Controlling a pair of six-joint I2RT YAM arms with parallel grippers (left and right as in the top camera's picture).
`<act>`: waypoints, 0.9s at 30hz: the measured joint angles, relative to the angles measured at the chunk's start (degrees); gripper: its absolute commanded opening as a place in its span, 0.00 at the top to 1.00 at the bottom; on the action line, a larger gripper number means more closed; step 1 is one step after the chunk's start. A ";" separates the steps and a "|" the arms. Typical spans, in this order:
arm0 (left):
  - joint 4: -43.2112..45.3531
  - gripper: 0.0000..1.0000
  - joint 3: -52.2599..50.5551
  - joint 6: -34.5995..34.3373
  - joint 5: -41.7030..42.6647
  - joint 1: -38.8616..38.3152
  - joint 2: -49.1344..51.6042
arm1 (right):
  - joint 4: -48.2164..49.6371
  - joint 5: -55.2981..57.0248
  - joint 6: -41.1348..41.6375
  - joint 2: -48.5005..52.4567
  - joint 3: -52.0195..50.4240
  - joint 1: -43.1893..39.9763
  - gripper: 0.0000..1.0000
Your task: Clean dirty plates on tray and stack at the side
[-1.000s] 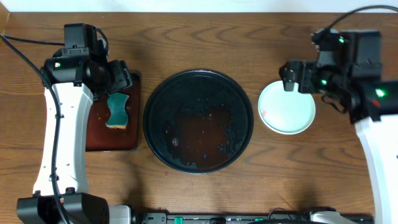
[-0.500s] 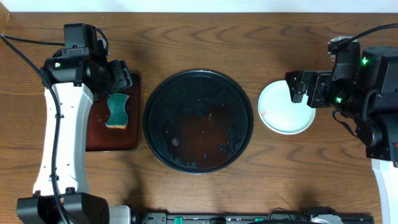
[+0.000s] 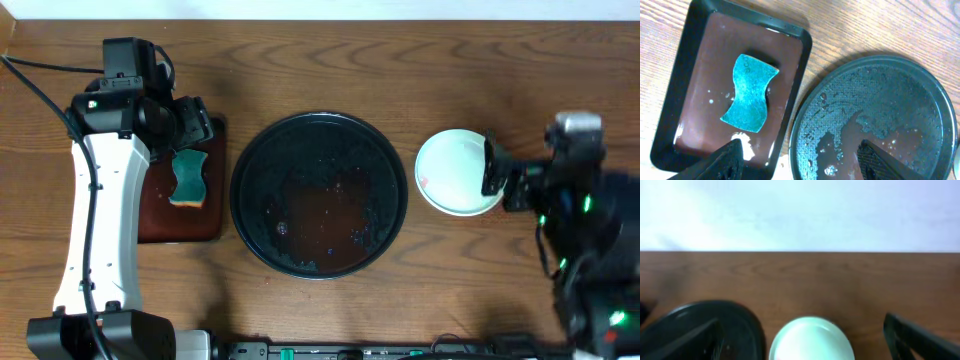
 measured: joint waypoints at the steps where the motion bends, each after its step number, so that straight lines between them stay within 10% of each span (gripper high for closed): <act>1: 0.00 0.27 0.00 0.00 0.02 0.00 0.00 | 2.84 0.20 -0.02 -3.43 -4.83 -0.11 0.01; 15: -0.04 0.27 0.00 0.00 0.42 0.00 0.00 | 32.83 0.44 -0.24 -35.95 -49.29 -0.31 0.01; 27: 0.02 0.27 0.00 0.00 0.42 0.00 0.02 | 26.05 0.37 0.31 -43.32 -54.25 -0.31 0.01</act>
